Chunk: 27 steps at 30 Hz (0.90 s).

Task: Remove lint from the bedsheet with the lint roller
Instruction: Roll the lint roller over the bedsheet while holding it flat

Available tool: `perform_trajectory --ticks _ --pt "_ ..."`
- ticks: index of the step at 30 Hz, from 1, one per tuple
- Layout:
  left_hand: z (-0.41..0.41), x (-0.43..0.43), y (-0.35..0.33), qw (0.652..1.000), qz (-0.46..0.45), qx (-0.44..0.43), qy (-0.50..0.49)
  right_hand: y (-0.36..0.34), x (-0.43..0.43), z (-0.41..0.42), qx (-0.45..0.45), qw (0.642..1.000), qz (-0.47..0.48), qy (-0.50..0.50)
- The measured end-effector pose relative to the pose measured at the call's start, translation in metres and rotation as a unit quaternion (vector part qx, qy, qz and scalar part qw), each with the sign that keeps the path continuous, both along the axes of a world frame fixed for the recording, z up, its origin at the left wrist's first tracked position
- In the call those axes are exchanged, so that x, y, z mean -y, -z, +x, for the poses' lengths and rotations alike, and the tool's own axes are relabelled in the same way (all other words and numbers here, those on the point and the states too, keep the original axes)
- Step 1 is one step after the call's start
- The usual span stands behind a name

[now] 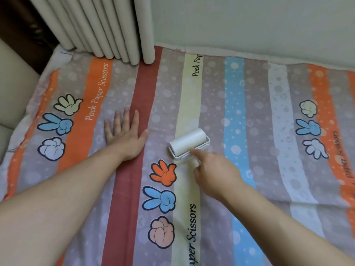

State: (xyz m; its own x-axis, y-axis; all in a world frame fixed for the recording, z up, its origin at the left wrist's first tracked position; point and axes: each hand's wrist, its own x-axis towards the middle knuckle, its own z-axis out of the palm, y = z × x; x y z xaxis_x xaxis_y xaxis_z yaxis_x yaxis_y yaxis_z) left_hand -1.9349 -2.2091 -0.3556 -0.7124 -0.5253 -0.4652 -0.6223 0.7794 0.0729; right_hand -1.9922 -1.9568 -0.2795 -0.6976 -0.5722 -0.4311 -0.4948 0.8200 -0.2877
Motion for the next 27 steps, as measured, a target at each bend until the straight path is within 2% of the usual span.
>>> perform_trajectory --ticks 4,10,17,21,23,27 --pt "0.007 -0.013 -0.019 1.000 0.014 0.012 -0.009 -0.014 -0.043 0.020 0.017 0.999 0.032 0.000" --pt "0.058 -0.059 -0.040 0.997 0.056 0.046 -0.001 -0.046 -0.077 0.036 0.052 0.995 0.080 0.007" --pt "0.073 -0.060 -0.049 0.998 0.049 0.032 0.002 -0.095 -0.101 0.015 0.079 0.983 0.160 -0.043" --pt "0.072 -0.039 -0.041 0.998 0.051 0.029 0.010 -0.115 -0.065 0.009 0.024 0.997 0.074 -0.006" --pt "0.070 -0.024 -0.035 0.998 0.055 0.025 0.020 -0.105 -0.028 0.010 -0.003 1.000 0.006 0.016" --pt "0.064 0.014 -0.021 0.997 0.046 0.022 0.054 -0.063 0.062 0.010 0.007 0.994 -0.077 0.082"
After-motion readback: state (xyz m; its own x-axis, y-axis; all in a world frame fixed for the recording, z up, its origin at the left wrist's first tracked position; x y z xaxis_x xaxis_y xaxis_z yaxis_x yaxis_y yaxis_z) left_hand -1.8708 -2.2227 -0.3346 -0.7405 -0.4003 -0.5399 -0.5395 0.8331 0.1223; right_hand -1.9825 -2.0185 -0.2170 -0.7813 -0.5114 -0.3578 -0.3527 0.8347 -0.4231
